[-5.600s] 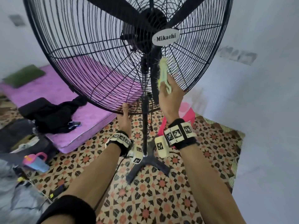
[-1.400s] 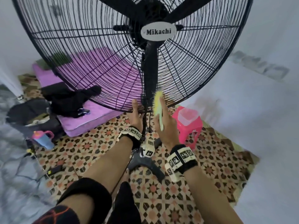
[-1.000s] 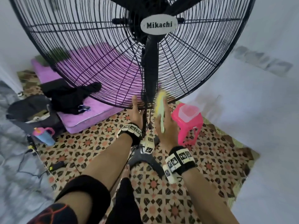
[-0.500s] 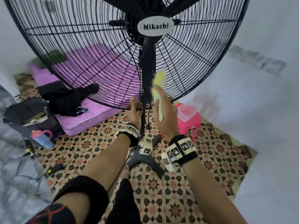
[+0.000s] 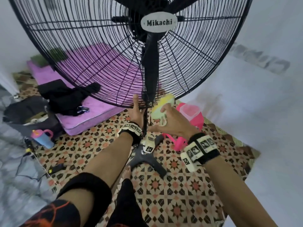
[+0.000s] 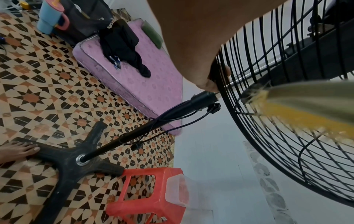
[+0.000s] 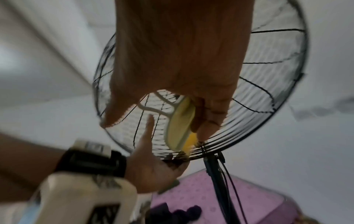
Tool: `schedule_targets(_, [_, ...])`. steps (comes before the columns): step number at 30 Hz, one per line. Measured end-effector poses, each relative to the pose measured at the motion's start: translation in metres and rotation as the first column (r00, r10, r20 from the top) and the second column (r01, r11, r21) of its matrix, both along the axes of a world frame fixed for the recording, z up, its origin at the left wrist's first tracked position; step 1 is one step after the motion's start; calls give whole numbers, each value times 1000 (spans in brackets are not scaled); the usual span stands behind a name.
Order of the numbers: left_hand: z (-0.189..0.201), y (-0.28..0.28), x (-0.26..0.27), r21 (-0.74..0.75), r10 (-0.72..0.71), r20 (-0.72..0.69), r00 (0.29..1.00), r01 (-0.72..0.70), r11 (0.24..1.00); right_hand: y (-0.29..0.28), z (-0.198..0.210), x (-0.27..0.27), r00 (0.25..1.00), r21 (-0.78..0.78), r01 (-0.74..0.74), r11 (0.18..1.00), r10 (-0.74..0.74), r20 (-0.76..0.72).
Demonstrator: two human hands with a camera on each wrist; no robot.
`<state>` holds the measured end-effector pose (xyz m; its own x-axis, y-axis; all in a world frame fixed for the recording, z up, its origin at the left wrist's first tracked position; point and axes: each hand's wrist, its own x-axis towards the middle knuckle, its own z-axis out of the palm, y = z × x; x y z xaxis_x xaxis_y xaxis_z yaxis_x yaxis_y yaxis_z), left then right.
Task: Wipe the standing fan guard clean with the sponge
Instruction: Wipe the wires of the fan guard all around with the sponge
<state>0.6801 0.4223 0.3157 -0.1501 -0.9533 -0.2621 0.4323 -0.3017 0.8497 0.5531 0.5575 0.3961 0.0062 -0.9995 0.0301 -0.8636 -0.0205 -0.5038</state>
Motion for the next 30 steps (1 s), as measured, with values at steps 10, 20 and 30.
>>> schedule_targets(10, [6, 10, 2, -111, -93, -22, 995, 90, 990, 0, -37, 1, 625, 30, 380, 924, -281, 728])
schedule_targets(20, [-5, 2, 6, -29, -20, -16, 1000, 20, 999, -33, -84, 35, 841, 164, 500, 850, -522, 142])
schedule_targets(30, [9, 9, 6, -116, -57, 2, 998, 57, 992, -25, -81, 43, 791, 68, 538, 840, -531, 305])
